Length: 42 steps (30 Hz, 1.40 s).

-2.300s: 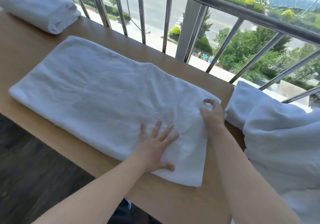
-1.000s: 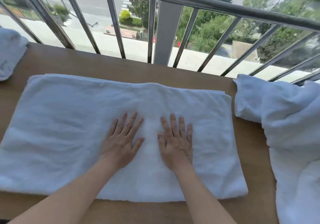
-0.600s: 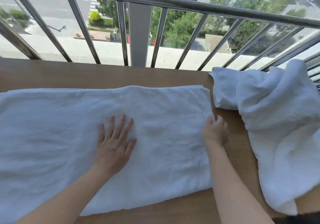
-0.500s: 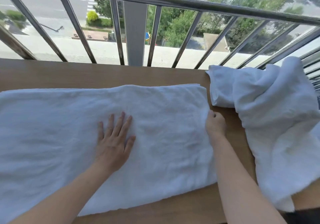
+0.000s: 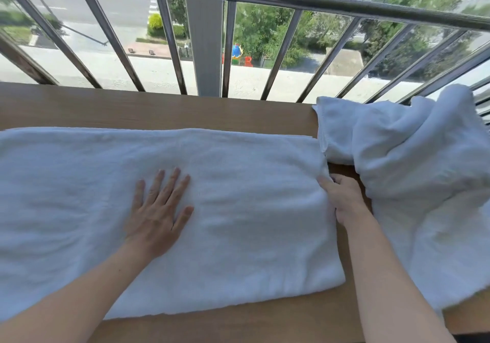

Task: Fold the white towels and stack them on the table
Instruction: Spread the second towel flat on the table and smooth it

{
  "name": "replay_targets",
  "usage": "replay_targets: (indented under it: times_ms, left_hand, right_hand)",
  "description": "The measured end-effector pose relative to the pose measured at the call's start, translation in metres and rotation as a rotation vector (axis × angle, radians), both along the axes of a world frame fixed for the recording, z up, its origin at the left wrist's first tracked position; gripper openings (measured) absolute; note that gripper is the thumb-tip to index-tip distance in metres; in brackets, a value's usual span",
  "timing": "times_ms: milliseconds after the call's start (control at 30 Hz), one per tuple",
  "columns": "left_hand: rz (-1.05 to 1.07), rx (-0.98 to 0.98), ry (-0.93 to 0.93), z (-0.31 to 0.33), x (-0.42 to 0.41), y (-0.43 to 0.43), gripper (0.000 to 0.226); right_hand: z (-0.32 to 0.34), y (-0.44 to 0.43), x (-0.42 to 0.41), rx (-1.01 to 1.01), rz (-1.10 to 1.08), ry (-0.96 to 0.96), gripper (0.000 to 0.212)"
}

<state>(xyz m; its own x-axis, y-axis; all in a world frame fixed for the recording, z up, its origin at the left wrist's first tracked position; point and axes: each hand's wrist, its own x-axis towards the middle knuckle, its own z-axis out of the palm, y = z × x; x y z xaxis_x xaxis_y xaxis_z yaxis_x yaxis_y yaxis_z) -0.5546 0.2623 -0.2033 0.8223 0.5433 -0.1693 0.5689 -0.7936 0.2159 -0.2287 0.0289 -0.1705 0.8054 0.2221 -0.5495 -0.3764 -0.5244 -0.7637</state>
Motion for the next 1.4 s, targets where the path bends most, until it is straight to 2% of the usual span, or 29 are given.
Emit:
replay_targets:
  times_ms: [67,133,200,367,467,600,767,867,1000,1100,1167,1267,1333,1400]
  left_hand:
    - [-0.004,0.012,0.012,0.001,0.001,-0.001,0.067]
    - [0.002,0.013,0.025,0.003,0.004,-0.004,0.065]
    - [0.023,0.008,0.028,0.004,0.01,-0.008,0.064]
    - [0.046,0.013,0.037,0.0,0.013,-0.013,0.064]
    - [0.023,0.031,0.037,-0.003,0.01,-0.011,0.064]
    - [0.016,0.036,0.067,-0.002,0.011,-0.012,0.064]
    - [0.023,0.026,0.079,0.001,0.015,-0.013,0.063]
    - [0.005,0.04,0.092,0.001,0.013,-0.012,0.065]
    - [0.011,0.044,0.087,0.002,0.013,-0.013,0.068]
    - [0.021,0.033,0.072,0.004,0.017,-0.018,0.072]
    - [0.075,0.001,0.021,0.006,0.025,-0.024,0.074]
    - [0.095,-0.058,-0.097,0.01,0.048,-0.029,0.069]
    - [0.038,-0.052,-0.156,0.011,0.067,-0.029,0.066]
    - [0.023,-0.043,-0.174,0.011,0.086,-0.027,0.064]
  right_hand:
    - [-0.009,-0.004,-0.005,-0.047,-0.083,-0.057,0.028]
    - [-0.01,-0.004,-0.002,-0.027,-0.159,0.03,0.037]
    - [-0.006,-0.001,0.006,0.029,-0.12,0.149,0.032]
    - [-0.003,0.008,0.005,0.091,0.122,0.175,0.015]
    - [-0.005,0.007,0.004,0.049,0.113,-0.024,0.012]
    - [-0.003,0.004,-0.009,-0.209,0.106,-0.312,0.032]
    - [-0.005,0.004,-0.034,-0.414,0.186,-0.28,0.032]
    - [-0.006,0.003,-0.033,-0.462,0.246,-0.365,0.029]
    - [-0.007,0.01,-0.037,-0.54,0.155,-0.417,0.028]
    - [-0.008,0.012,-0.057,-0.612,0.085,-0.509,0.042]
    - [-0.007,0.016,-0.077,-0.681,0.151,-0.692,0.048]
    - [-0.006,0.043,-0.113,-0.526,0.417,-0.906,0.046]
    - [-0.008,0.07,-0.13,-0.409,0.612,-0.935,0.046]
    - [-0.009,0.1,-0.134,-0.348,0.71,-0.888,0.048]
